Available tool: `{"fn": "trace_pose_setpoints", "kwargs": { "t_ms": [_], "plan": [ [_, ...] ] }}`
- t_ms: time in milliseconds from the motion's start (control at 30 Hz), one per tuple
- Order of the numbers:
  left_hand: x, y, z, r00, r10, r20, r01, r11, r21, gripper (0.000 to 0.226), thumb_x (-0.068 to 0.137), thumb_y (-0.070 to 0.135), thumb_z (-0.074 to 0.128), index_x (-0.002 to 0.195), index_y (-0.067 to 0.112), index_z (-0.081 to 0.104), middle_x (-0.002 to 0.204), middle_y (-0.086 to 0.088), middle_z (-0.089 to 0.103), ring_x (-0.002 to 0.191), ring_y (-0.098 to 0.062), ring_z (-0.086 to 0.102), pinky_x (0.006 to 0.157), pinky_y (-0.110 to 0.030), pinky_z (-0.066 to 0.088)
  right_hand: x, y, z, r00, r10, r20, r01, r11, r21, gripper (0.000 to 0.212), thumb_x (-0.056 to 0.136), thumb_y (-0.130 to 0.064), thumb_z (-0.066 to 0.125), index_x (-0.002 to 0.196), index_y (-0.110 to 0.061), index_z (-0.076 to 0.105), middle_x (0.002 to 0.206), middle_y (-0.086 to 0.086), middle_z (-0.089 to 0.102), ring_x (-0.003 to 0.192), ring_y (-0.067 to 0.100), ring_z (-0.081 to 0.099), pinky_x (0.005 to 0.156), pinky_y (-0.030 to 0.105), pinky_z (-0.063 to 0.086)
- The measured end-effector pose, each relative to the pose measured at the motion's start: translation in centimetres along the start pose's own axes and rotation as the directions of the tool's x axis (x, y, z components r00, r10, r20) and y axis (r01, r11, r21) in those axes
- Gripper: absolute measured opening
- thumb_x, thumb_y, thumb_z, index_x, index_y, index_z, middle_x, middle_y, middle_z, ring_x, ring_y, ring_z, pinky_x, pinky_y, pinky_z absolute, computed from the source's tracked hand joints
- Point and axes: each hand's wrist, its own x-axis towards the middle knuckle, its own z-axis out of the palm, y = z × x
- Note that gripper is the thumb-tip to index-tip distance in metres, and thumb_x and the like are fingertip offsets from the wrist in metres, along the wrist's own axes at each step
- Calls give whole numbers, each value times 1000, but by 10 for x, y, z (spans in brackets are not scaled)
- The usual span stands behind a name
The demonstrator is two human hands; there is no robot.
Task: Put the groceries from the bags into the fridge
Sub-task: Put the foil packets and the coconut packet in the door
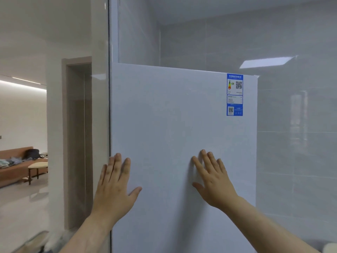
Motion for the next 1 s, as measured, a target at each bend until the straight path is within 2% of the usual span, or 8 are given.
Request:
{"fn": "trace_pose_setpoints", "kwargs": {
  "t_ms": [100,300,333,467,567,700,833,1000],
  "plan": [
    [10,-6,18,1000,20,22,-21,997,69,102,76,69,38,152,5,15,162,-9,-5,149,-27,1,119,-40,-2,5,6,8,999,-33,3,33,996,-80,96,75,-51,74,153,-22,26,160,14,25,145,35,21,113,54,16],
    [36,-16,59,997,59,46,-61,997,50,108,71,70,39,153,7,7,162,-8,-6,149,-26,0,120,-40,-1,14,16,25,999,-40,-34,35,989,-147,93,77,-53,71,153,-20,28,159,13,27,145,36,28,112,57,17],
    [40,-18,63,997,67,42,-69,997,36,108,72,69,43,154,8,5,162,-8,-5,150,-26,-1,119,-39,-1,15,18,27,998,-43,-43,36,988,-152,93,77,-52,71,152,-20,29,159,13,28,145,36,29,113,58,17],
    [58,-24,83,996,61,67,-60,998,-29,120,68,55,78,153,10,7,161,-12,7,149,-20,-8,117,-34,-4,23,24,36,997,-31,-69,18,983,-181,92,75,-52,73,151,-19,33,158,13,30,144,35,30,113,57,18],
    [66,-29,98,992,53,112,-52,998,-18,119,70,54,76,153,13,2,161,-9,4,148,-17,-14,117,-30,-10,26,24,43,997,-11,-75,-4,980,-199,92,73,-49,75,150,-18,37,158,16,30,144,37,31,112,58,18],
    [72,-33,119,988,45,151,-40,999,-35,117,68,55,78,153,10,10,160,-11,13,147,-23,9,116,-28,-10,31,25,49,997,20,-69,-35,974,-222,92,71,-45,78,149,-17,38,157,19,30,143,39,32,113,57,18],
    [73,-31,140,984,57,170,-39,993,-107,108,82,60,61,148,18,-13,158,0,-16,146,-15,-14,120,-33,-6,33,32,55,998,21,-61,-36,970,-242,93,70,-43,80,149,-16,38,157,20,28,144,39,30,114,57,17],
    [76,-26,155,971,30,239,6,989,-149,110,85,60,55,143,18,-28,152,-1,-35,142,-15,-28,119,-34,-8,34,35,64,997,27,-67,-43,965,-257,92,72,-45,77,150,-17,36,159,18,25,146,36,25,115,56,16]
  ]
}}
